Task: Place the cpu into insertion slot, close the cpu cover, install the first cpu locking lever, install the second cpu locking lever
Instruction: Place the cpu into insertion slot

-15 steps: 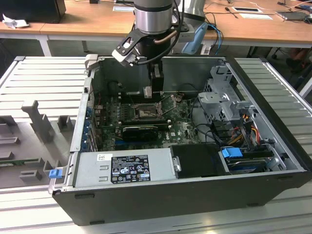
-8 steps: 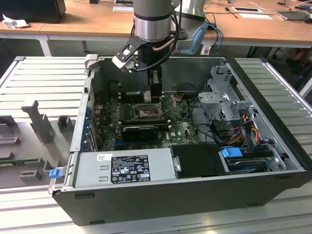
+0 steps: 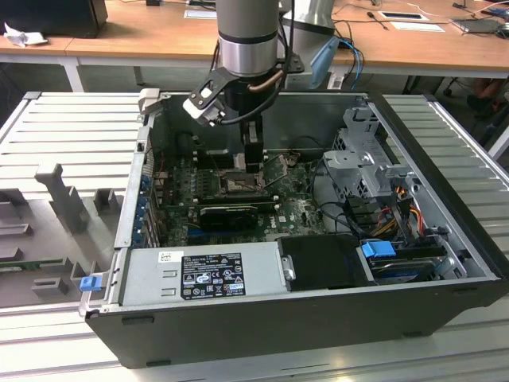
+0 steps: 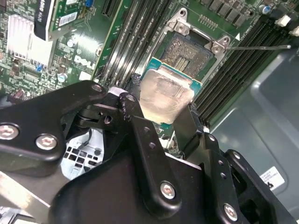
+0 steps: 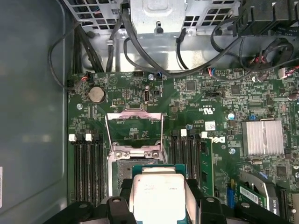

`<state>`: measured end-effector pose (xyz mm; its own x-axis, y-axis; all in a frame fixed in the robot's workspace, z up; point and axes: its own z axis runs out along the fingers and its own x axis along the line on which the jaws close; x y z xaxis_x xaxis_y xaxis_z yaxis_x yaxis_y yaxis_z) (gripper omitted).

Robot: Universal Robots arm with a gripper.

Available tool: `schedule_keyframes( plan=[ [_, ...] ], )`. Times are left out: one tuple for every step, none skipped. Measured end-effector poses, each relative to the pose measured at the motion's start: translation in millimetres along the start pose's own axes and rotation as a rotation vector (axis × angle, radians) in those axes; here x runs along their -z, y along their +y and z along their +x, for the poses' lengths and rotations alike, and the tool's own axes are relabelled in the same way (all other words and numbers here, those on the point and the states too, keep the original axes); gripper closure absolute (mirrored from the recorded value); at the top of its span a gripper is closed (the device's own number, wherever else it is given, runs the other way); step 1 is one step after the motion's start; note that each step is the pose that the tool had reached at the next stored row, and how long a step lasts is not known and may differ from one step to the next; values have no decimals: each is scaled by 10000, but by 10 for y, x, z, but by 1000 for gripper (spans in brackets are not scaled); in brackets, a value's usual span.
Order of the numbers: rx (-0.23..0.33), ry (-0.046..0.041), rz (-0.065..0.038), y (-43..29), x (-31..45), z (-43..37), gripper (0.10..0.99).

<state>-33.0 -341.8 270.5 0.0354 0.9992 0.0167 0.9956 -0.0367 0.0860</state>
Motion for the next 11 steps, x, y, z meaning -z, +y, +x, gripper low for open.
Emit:
schedule_keyframes(
  plan=[
    [0, 1, 0, -4, -36, 0, 557],
    [-1, 0, 0, -7, -61, 2, 557],
    [1, 0, 0, -10, -97, 3, 557],
    [1, 0, 0, -10, -106, 3, 557],
    [1, -3, 2, -11, -106, 3, 557],
    [1, -3, 1, -11, -108, 3, 557],
    [1, 0, 0, -11, -114, 3, 557],
    [0, 1, 0, -12, -117, 3, 557],
    [1, 0, 0, -12, -118, 3, 557],
    [1, -1, 1, -12, -121, 3, 557],
    [1, -1, 1, -12, -122, 3, 557]
  ],
)
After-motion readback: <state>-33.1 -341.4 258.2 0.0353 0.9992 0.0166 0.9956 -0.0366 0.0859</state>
